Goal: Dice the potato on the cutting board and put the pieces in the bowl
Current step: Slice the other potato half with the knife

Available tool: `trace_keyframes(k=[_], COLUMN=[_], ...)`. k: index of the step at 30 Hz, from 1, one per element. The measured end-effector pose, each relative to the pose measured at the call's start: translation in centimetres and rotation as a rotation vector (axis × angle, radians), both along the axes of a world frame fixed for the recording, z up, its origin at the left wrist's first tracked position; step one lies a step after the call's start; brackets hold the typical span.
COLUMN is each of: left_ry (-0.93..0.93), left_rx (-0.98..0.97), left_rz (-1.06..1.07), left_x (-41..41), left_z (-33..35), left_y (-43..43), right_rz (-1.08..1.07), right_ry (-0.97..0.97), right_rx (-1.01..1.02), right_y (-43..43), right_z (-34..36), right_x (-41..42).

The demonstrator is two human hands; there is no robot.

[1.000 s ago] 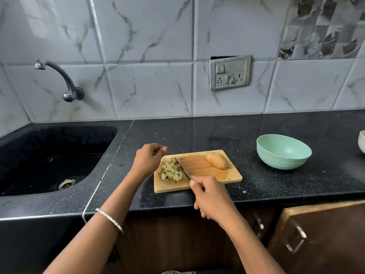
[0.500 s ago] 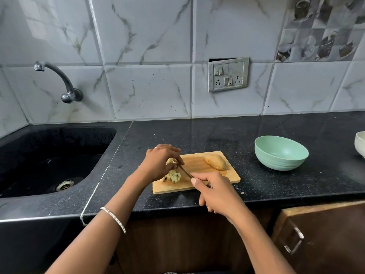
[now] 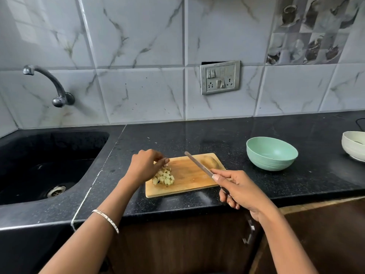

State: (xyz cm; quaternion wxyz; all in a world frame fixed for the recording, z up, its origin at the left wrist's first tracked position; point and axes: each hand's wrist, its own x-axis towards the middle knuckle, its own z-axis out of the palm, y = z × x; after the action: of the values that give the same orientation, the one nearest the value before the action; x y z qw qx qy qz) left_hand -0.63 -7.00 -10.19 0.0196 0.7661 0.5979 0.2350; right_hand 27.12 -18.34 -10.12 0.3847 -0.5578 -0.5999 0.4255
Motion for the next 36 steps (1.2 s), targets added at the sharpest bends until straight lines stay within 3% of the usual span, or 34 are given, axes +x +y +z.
trace_keyframes(k=[6, 12, 16, 21, 27, 31, 36], left_ry=[-0.037, -0.272, -0.286, -0.180, -0.202, -0.202, -0.081], left_rx=[0.172, 0.131, 0.002, -0.240, -0.264, -0.275, -0.315], left_rz=[0.105, 0.032, -0.127, -0.130, -0.094, -0.160, -0.297], left_x=[1.5, 4.1, 8.1, 12.3, 11.5, 9.8, 8.6], left_z=[0.9, 1.4, 1.4, 0.8, 0.1, 0.5, 1.3], left_y=[-0.2, -0.8, -1.4, -0.8, -0.4, -0.6, 0.2], right_rz=[-0.209, -0.416, -0.377, -0.304, -0.223, -0.248, -0.230], right_ry=[0.006, -0.263, -0.313, -0.226, -0.070, -0.128, -0.361], right_rx=[0.093, 0.058, 0.013, -0.066, -0.096, 0.005, 0.089], right_y=[0.8, 2.0, 2.0, 1.3, 0.2, 0.7, 1.7], right_z=[-0.9, -1.6, -1.5, -0.8, -0.6, -0.9, -1.7], right_x=[0.6, 2.1, 1.9, 1.0, 1.2, 0.6, -1.3])
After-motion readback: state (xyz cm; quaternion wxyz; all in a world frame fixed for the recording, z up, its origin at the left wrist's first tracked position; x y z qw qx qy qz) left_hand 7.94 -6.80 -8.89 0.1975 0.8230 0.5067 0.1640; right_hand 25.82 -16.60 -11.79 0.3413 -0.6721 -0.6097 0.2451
